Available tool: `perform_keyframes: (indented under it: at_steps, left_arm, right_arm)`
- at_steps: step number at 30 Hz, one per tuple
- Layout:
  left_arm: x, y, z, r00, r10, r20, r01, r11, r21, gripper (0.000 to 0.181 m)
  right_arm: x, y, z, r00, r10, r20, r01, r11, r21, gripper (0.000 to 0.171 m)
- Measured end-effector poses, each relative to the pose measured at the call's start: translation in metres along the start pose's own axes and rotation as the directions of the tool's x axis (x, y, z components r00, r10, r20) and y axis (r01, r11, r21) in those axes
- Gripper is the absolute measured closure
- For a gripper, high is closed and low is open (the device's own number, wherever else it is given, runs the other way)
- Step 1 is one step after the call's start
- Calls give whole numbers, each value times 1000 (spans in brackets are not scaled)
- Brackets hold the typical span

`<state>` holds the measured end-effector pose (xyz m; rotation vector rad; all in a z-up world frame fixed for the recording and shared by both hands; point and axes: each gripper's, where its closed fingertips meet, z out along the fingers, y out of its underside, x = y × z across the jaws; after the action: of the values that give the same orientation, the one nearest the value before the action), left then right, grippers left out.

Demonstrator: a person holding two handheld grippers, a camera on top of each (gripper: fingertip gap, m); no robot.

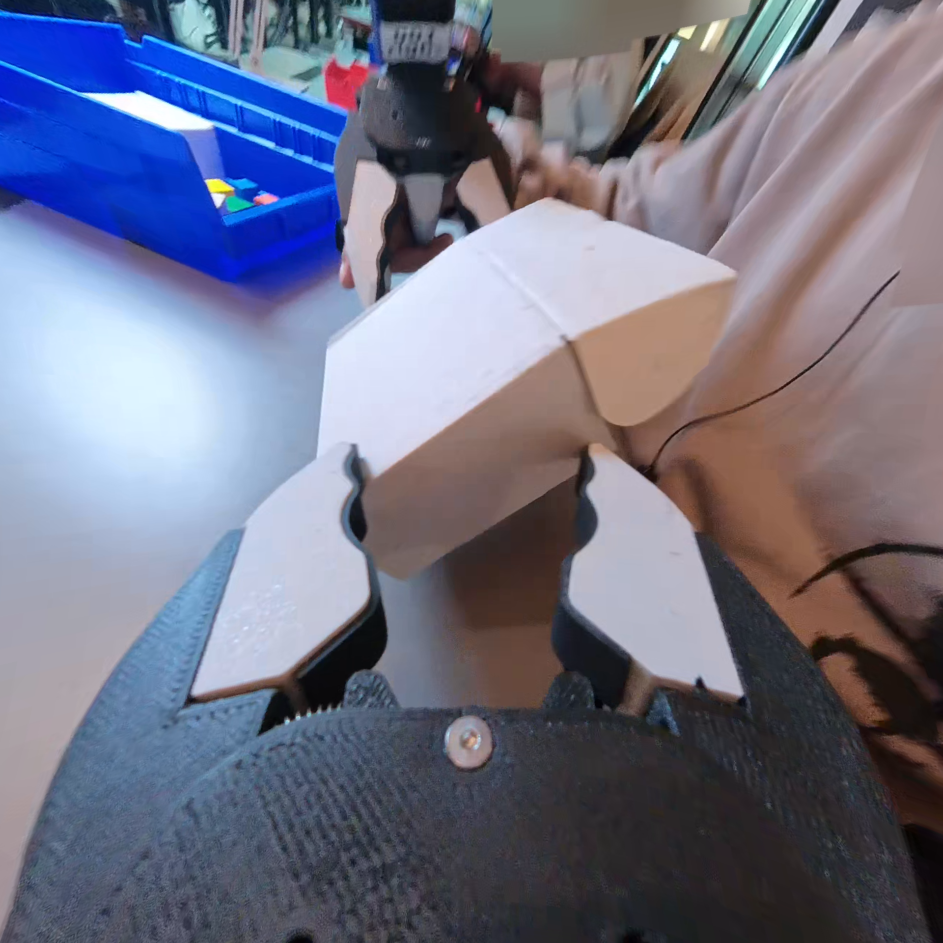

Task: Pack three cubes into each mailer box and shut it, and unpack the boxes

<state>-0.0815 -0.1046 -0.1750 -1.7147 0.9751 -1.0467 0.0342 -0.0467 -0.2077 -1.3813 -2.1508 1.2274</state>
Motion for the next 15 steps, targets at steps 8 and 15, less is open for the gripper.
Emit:
perform_keyframes:
  at_steps: [8,15]
  left_arm:
    - [-22,13,7,926,-372,-56,374,927,15,116]
    - [-20,-12,-20,975,-224,-14,223,964,141,116]
  right_arm:
    - [22,6,-1,958,274,83,-281,956,86,93]
    - [28,-14,-30,979,197,47,-202,952,229,97]
